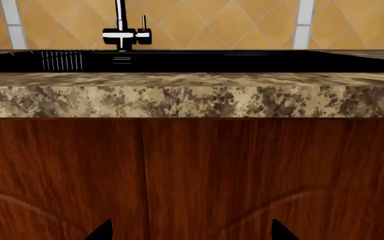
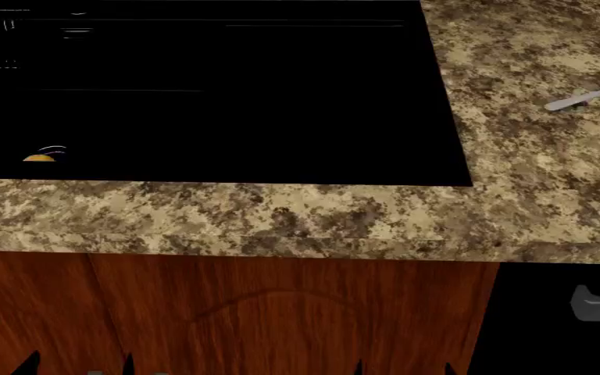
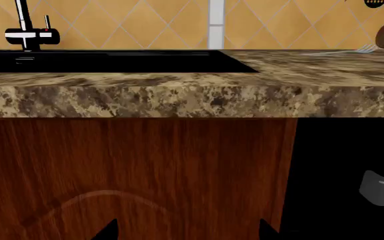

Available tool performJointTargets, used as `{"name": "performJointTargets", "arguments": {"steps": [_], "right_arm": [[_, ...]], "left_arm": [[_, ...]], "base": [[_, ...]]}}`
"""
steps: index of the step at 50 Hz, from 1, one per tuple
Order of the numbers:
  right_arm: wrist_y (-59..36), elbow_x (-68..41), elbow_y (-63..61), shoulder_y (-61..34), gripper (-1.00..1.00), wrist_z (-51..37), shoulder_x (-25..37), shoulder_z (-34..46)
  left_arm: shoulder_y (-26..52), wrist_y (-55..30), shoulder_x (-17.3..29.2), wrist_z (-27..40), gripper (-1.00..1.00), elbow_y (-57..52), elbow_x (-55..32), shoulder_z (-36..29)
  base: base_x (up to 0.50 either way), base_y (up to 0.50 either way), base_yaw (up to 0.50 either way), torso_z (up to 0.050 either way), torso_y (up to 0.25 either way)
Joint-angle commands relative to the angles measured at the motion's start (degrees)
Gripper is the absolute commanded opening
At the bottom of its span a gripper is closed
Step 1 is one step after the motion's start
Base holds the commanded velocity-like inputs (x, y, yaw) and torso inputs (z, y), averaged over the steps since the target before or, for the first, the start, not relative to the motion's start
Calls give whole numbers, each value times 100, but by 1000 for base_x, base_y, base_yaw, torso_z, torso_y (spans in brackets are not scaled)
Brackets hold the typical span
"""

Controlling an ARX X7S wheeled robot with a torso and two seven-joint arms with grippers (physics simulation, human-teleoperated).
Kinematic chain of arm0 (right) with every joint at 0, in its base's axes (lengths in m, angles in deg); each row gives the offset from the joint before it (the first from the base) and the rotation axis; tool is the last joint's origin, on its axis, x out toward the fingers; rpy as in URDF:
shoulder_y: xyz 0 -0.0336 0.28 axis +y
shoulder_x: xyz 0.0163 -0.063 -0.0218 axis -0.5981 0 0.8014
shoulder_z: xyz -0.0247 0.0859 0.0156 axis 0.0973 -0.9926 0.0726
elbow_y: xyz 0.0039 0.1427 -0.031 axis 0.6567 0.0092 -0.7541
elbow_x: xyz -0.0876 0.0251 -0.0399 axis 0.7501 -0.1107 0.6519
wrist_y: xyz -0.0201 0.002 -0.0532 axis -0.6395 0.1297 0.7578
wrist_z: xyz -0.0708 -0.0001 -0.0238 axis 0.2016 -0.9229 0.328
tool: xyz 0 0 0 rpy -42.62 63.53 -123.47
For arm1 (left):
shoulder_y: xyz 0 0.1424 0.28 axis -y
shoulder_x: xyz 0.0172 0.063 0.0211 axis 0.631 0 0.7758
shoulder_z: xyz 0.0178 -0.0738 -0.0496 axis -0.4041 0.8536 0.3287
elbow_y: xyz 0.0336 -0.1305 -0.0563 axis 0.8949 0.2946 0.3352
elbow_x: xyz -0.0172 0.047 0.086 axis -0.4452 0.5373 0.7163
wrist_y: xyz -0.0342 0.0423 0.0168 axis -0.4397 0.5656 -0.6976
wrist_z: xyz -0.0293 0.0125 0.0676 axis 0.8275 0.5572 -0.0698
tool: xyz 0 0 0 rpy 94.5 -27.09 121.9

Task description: Turn the sink spout to the right.

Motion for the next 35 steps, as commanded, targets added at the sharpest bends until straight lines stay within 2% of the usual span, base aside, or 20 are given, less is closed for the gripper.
{"name": "performJointTargets", "arguments": {"steps": [1,17,25,35], "right_arm": [[0,-54,0,0,100,-72,54,72],[46,-230,25,-17,100,-383,303,371],[35,-290,22,-25,100,-471,376,456],[37,-353,20,-42,100,-557,449,542]], "left_arm": [[-42,-43,39,37,100,-85,-39,-37],[-18,48,330,343,100,-5,-237,-411],[-121,206,419,161,100,-182,-667,-415],[-165,372,519,36,100,-253,-902,-506]], "base": [[0,0,0,0,0],[0,0,0,0,0],[0,0,0,0,0],[0,0,0,48,0]]}}
